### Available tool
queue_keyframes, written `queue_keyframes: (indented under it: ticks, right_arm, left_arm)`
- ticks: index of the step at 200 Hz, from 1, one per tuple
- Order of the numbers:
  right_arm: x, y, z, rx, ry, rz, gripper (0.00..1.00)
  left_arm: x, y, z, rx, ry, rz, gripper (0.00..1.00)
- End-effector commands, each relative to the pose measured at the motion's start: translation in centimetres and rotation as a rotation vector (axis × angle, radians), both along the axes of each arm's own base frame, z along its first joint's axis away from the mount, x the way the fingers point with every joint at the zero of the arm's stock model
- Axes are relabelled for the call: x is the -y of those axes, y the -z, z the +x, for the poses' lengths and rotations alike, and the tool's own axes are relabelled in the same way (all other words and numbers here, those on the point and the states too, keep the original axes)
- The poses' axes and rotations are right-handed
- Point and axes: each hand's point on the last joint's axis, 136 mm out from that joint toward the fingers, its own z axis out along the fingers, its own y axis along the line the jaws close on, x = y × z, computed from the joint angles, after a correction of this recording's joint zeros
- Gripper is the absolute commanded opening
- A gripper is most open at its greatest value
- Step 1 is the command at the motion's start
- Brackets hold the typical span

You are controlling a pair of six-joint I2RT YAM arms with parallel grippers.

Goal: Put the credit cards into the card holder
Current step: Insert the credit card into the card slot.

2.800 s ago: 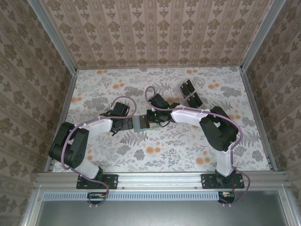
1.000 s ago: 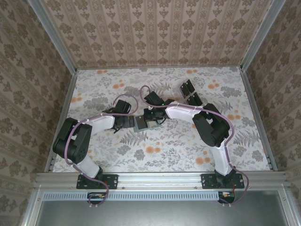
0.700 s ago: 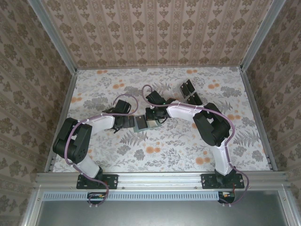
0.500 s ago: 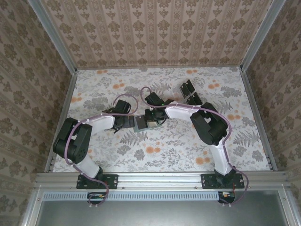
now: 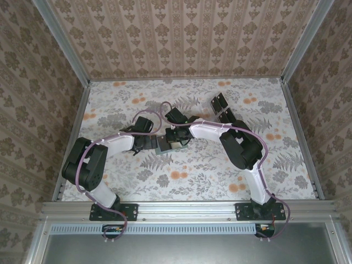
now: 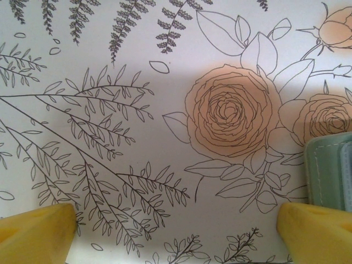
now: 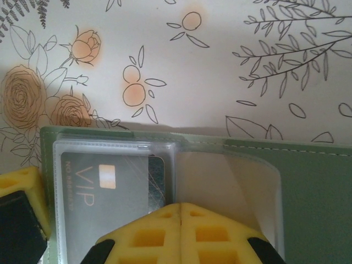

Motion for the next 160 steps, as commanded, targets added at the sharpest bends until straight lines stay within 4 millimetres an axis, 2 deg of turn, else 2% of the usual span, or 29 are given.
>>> queue_keyframes:
  ticks: [1,63,90,107,127,136,160]
  right_arm:
    - [-1.6,0.5,-1.4,-0.052,-0.046,0.026,0.0]
    - [-3.6,0.2,-2.9,-0.078,-0.082,0.07,0.0]
    - [-3.8,0.2,-2.9,-0.081,-0.083,0.077,0.0]
    - [-3.8,-0.5,-2.8,-0.071,-0.083,0.085,0.0]
    - [-3.9,-2.6,-2.4,-0.038,-0.086,0.116,0.0]
    - [-3.9,-3.9,-2.4,-0.018,-0.087,0.132,0.07]
    - [-3.1,-7.7,-2.4,0.051,-0.072,0.168,0.36]
  left_arm:
    - [-0.3,2.4,-0.4,-0.037,0.007,0.022,1.0]
    - [-0.2,2.3,-0.3,-0.036,0.009,0.019,1.0]
    - [-0.1,2.1,-0.2,-0.032,0.012,0.015,1.0]
    - [-0.1,1.8,-0.2,-0.026,0.016,0.017,1.0]
    - [-0.2,0.7,-0.1,-0.01,0.016,0.012,1.0]
    - [-0.2,0.1,0.0,0.001,0.015,0.006,1.0]
    - [-0.2,-1.9,0.0,0.035,0.016,-0.017,1.0]
